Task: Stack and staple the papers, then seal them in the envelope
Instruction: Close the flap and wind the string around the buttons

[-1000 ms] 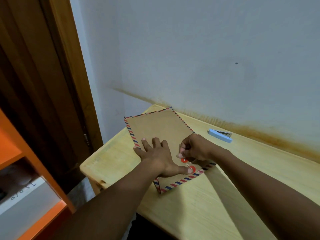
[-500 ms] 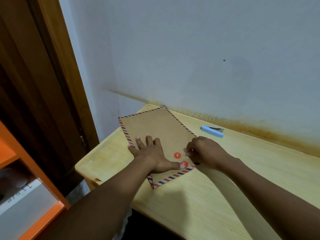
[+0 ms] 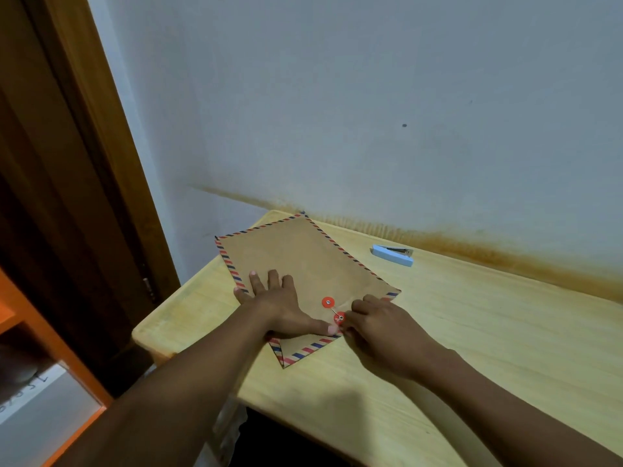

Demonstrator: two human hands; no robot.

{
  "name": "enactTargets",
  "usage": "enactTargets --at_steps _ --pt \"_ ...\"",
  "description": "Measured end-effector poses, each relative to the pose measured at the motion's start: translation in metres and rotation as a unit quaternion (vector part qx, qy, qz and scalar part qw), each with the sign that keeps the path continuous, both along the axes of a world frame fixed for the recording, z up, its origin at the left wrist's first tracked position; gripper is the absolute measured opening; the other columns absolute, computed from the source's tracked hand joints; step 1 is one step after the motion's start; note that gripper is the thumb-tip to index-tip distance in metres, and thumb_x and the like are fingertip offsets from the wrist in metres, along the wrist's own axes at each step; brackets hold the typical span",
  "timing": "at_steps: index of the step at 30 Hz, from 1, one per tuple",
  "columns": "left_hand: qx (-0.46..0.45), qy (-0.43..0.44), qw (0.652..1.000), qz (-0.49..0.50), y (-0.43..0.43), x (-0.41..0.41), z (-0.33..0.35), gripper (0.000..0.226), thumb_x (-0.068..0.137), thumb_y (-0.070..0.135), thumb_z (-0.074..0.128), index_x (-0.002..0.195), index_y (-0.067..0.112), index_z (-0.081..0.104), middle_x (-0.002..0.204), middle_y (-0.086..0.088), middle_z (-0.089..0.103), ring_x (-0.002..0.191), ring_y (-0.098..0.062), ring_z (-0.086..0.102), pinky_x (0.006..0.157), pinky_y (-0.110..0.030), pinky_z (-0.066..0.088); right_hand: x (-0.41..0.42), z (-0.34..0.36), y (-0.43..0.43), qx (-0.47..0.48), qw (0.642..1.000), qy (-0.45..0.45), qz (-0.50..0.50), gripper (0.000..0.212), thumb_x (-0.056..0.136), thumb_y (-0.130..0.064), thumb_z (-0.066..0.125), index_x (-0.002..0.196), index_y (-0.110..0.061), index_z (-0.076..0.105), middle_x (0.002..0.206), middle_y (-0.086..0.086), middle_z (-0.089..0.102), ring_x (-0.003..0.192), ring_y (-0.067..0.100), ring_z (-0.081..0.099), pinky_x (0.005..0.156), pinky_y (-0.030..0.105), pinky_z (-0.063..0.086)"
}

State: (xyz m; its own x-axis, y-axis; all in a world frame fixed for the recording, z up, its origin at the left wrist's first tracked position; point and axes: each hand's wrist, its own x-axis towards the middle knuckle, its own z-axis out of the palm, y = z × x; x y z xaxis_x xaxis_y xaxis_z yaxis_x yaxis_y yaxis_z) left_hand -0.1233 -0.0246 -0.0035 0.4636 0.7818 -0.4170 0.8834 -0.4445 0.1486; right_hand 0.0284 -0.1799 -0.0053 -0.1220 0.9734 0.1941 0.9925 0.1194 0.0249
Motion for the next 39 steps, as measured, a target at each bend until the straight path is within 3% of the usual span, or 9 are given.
enactTargets --at_steps 4,13,17,19,23,29,35,39 --pt "-0.011 0.012 0.999 -0.028 0.004 -0.008 -0.001 0.157 0.046 0.100 0.059 0.160 0.022 -0.016 0.167 -0.009 -0.028 0.148 -0.043 -0.033 0.118 -0.072 -0.008 -0.007 0.012 0.010 -0.042 0.998 0.034 0.014 0.020 0.093 -0.025 0.049 0.097 -0.021 0.067 0.094 0.001 0.060 0.091 0.019 0.053 0.071 0.039 0.051" --pt "-0.003 -0.033 0.999 -0.040 0.001 -0.015 -0.010 0.158 0.046 0.100 0.058 0.160 0.022 -0.017 0.165 -0.008 -0.032 0.145 -0.041 -0.039 0.115 -0.071 -0.016 -0.020 0.038 0.052 -0.134 0.988 -0.071 0.021 0.020 0.091 -0.029 0.059 0.104 -0.018 0.069 0.104 0.005 0.054 0.097 0.023 0.050 0.072 0.037 0.047" --pt "0.001 -0.042 0.998 -0.041 0.002 -0.015 -0.017 0.164 0.040 0.103 0.055 0.159 0.021 -0.019 0.165 -0.009 -0.033 0.144 -0.041 -0.041 0.115 -0.071 -0.016 -0.018 0.041 0.075 -0.138 0.987 -0.069 0.039 0.010 0.087 -0.023 0.064 0.095 -0.020 0.071 0.105 0.003 0.052 0.096 0.022 0.048 0.065 0.033 0.039" --pt "0.005 -0.046 0.998 -0.042 0.003 -0.016 -0.019 0.164 0.039 0.103 0.055 0.160 0.021 -0.019 0.165 -0.009 -0.033 0.144 -0.041 -0.041 0.115 -0.071 -0.016 -0.012 0.038 0.087 -0.135 0.989 -0.039 0.035 0.013 0.087 -0.020 0.066 0.098 -0.024 0.072 0.106 0.000 0.053 0.098 0.020 0.049 0.065 0.032 0.038" --pt "0.002 -0.051 0.998 -0.045 0.001 -0.017 -0.017 0.162 0.043 0.101 0.058 0.159 0.020 -0.021 0.164 -0.010 -0.034 0.143 -0.041 -0.043 0.114 -0.071 -0.019 -0.002 0.033 0.102 -0.143 0.988 0.054 0.014 0.014 0.088 -0.018 0.070 0.096 -0.027 0.076 0.101 -0.005 0.058 0.092 0.015 0.057 0.073 0.035 0.051" --pt "-0.012 -0.057 0.998 0.004 0.002 -0.003 -0.008 0.155 0.045 0.105 0.049 0.162 0.018 -0.006 0.168 -0.010 -0.025 0.147 -0.045 -0.034 0.113 -0.074 -0.015 0.009 0.034 0.112 -0.203 0.959 0.193 -0.047 0.014 0.087 -0.021 0.076 0.078 -0.030 0.069 0.076 -0.015 0.071 0.072 -0.004 0.063 0.067 0.014 0.044" --pt "0.031 -0.065 0.997 0.030 -0.004 0.007 -0.016 0.153 0.045 0.105 0.048 0.161 0.018 0.002 0.169 -0.012 -0.019 0.147 -0.049 -0.031 0.111 -0.076 -0.013 0.017 0.034 0.118 -0.232 0.939 0.242 -0.075 0.003 0.087 -0.018 0.075 0.085 -0.019 0.077 0.082 -0.009 0.077 0.081 0.004 0.070 0.082 0.024 0.055" --pt "0.024 -0.065 0.997 0.040 -0.002 0.009 -0.015 0.154 0.043 0.104 0.052 0.161 0.019 0.001 0.169 -0.011 -0.019 0.147 -0.048 -0.031 0.109 -0.077 -0.013 0.019 0.035 0.121 -0.230 0.939 0.242 -0.080 0.003 0.085 -0.020 0.077 0.083 -0.020 0.076 0.083 -0.006 0.076 0.080 0.006 0.068 0.083 0.026 0.053"
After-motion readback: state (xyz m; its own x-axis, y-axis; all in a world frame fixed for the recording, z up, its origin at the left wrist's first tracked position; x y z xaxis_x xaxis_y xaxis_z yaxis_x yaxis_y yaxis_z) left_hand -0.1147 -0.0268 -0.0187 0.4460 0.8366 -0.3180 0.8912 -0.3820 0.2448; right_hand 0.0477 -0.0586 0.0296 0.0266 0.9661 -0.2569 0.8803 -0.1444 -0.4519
